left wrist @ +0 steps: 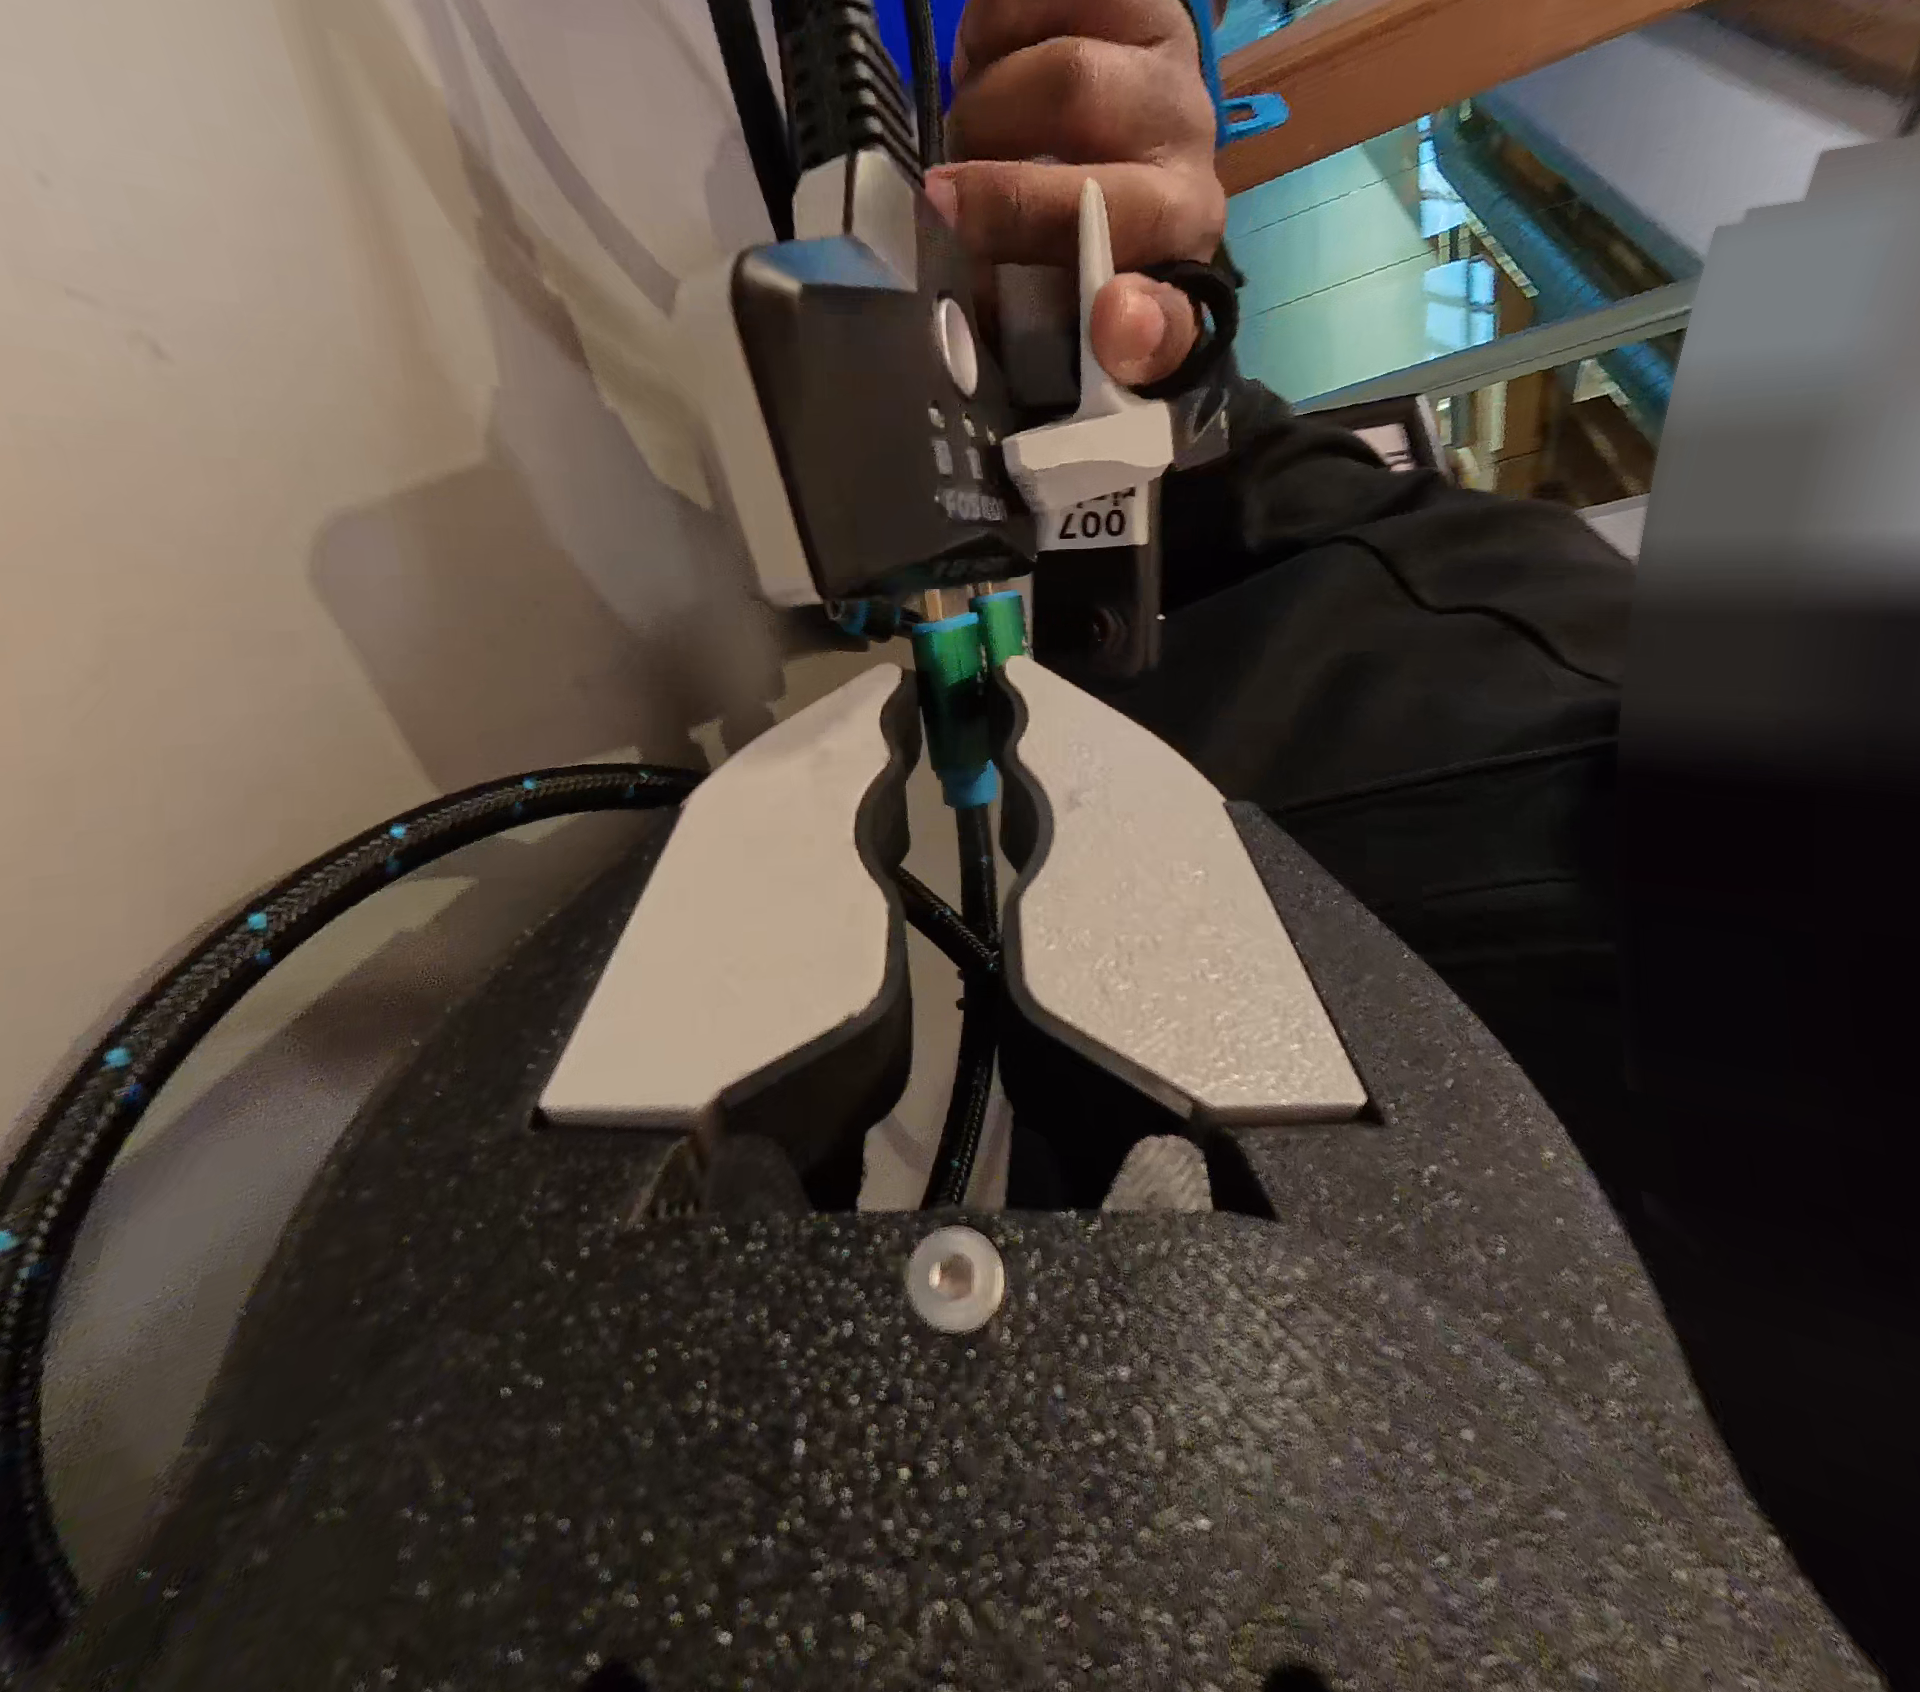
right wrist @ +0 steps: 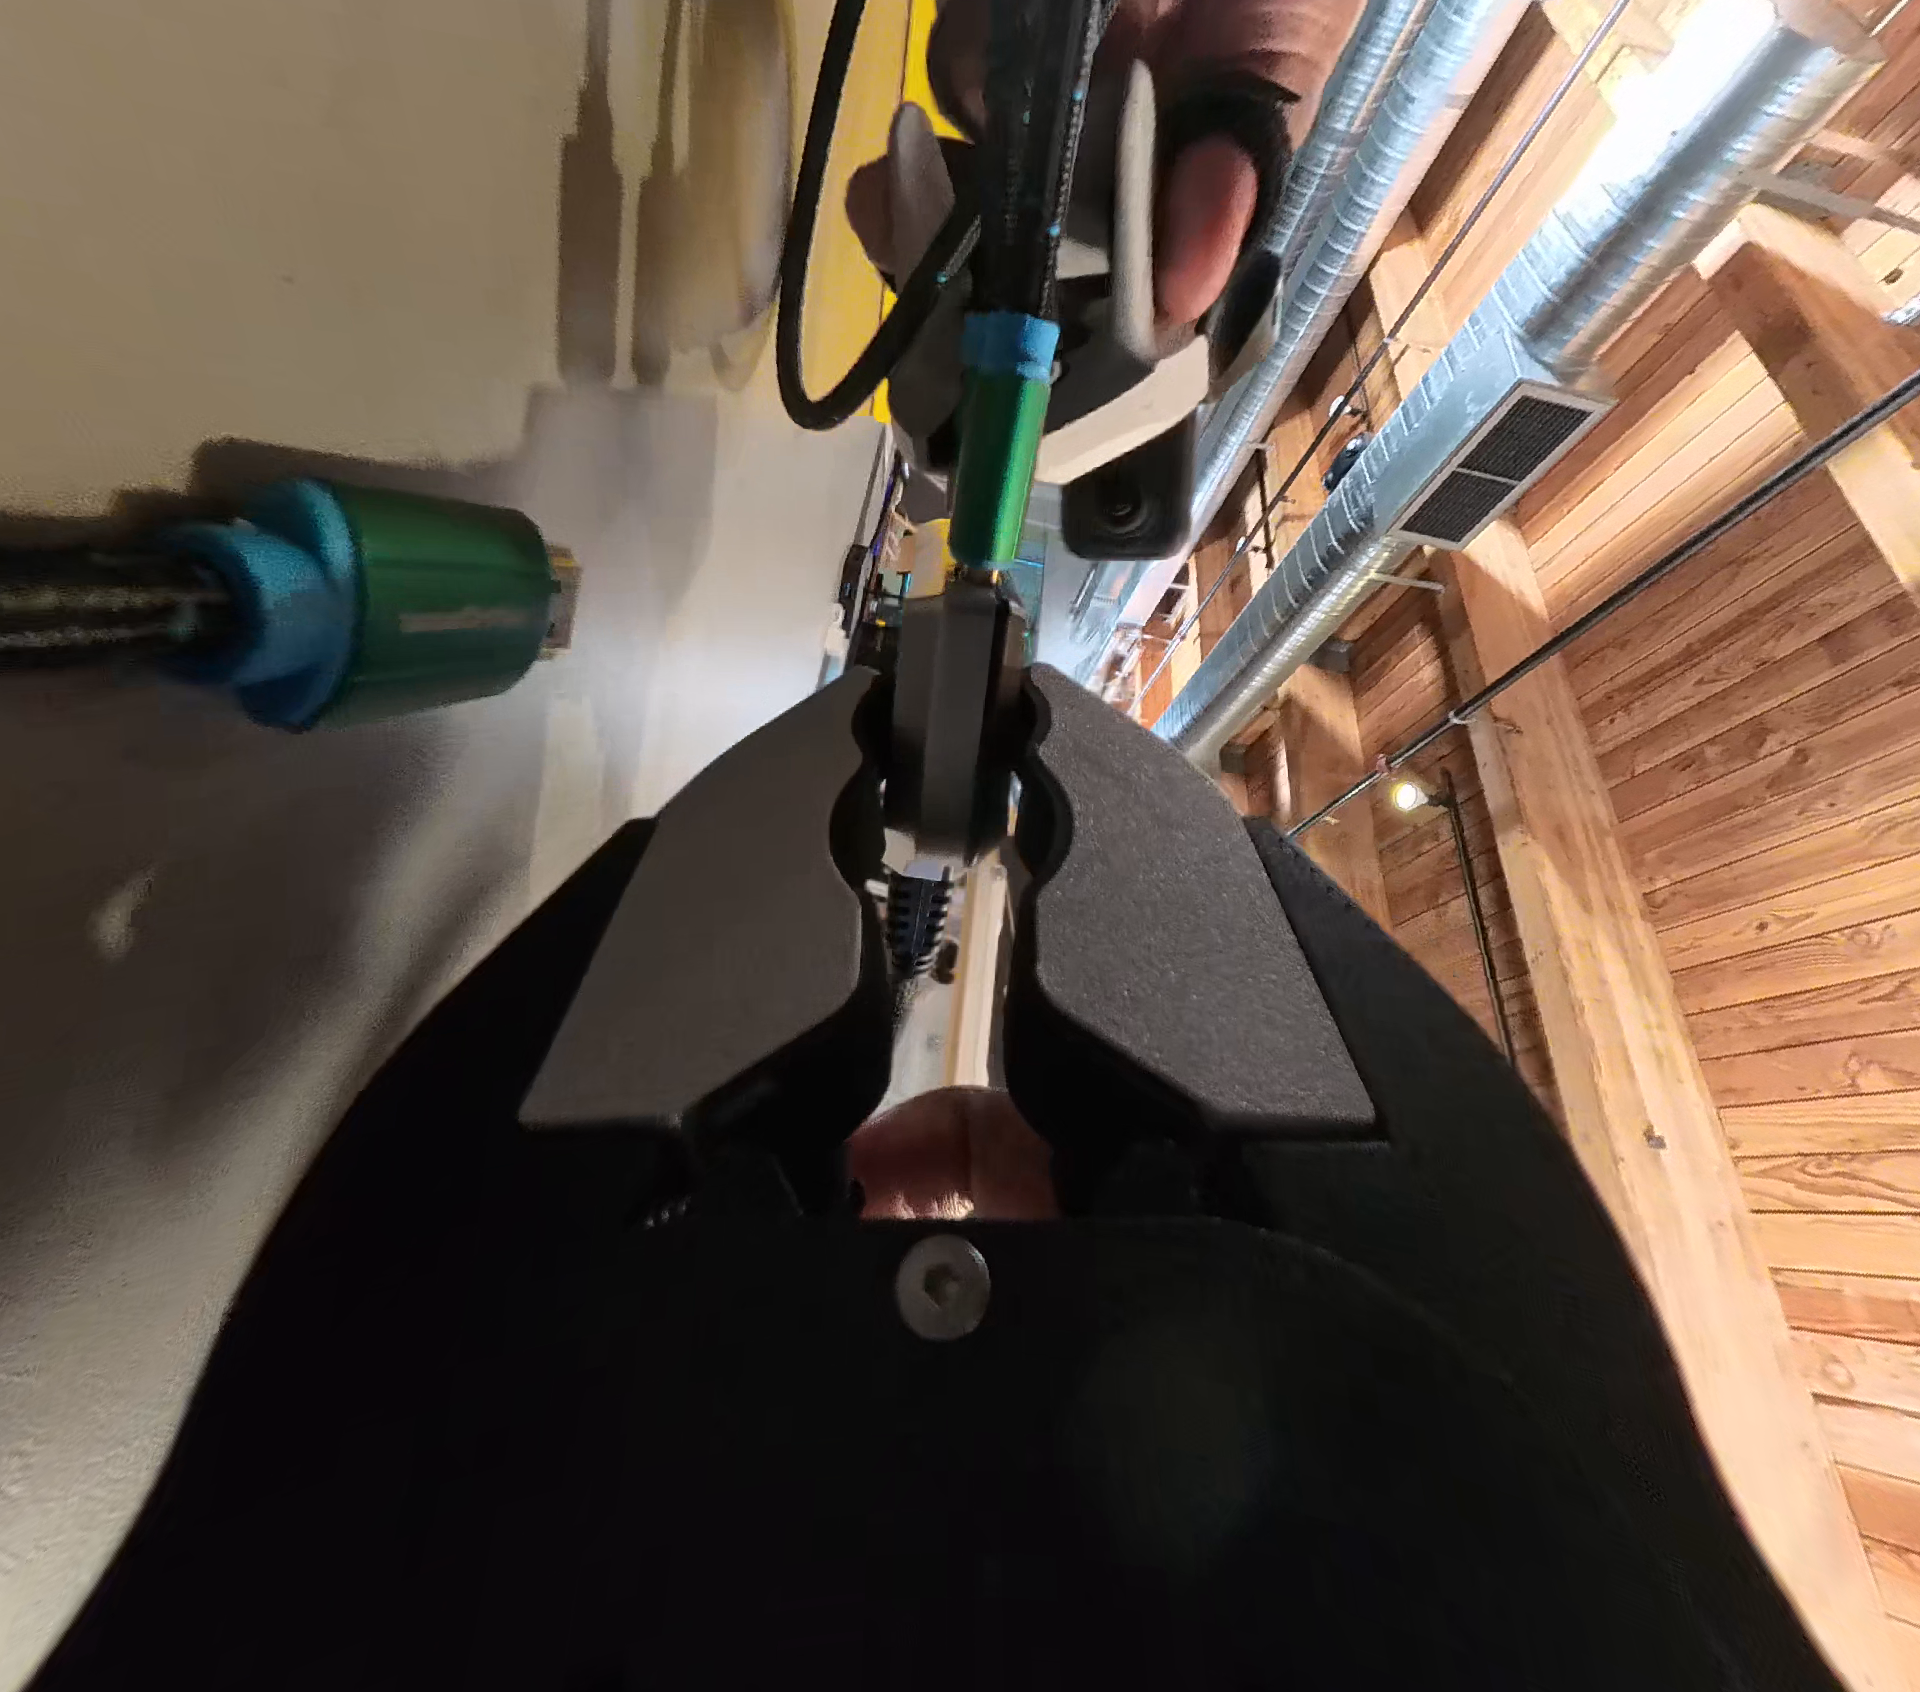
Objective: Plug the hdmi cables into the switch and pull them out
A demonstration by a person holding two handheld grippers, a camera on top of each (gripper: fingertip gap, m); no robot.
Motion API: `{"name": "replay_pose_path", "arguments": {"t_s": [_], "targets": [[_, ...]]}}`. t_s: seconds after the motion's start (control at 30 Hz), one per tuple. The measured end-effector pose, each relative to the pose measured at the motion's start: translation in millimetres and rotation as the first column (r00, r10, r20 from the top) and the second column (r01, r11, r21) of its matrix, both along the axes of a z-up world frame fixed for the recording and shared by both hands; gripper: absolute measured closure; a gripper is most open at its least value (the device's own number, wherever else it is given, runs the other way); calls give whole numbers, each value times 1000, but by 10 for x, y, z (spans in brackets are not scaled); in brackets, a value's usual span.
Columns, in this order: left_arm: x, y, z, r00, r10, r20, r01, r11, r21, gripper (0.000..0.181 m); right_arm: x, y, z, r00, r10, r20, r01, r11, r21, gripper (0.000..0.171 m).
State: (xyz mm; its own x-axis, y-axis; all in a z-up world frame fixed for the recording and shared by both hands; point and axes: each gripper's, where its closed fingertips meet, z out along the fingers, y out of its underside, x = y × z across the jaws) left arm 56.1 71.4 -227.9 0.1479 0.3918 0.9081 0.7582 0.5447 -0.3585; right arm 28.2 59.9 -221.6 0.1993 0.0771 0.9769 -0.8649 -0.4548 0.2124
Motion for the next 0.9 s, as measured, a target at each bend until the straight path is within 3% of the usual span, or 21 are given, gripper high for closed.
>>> {"name": "replay_pose_path", "arguments": {"t_s": [0.17,0.3,0.43,0.57,0.67,0.9], "targets": [[49,-83,-20,999,41,14,-36,969,-243,152,35,-15,-19,1000,-19,6,19,1000,-3,150],[187,-54,-39,999,15,46,11,848,-530,142,66,-20,-20,1000,-20,8,20,1000,-7,150],[253,-20,-101,995,-17,97,80,716,-693,143,107,-10,-19,1000,-12,7,12,1000,-12,149],[301,-7,-146,986,-52,158,154,645,-748,146,128,2,-18,1000,-13,-1,13,1000,-17,149],[322,35,-208,978,-95,185,203,630,-749,162,145,14,-30,1000,-4,-8,4,1000,-12,150],[305,30,-240,978,-147,148,209,671,-711,164,145,25,-63,1000,18,-18,-17,999,33,151]]}}
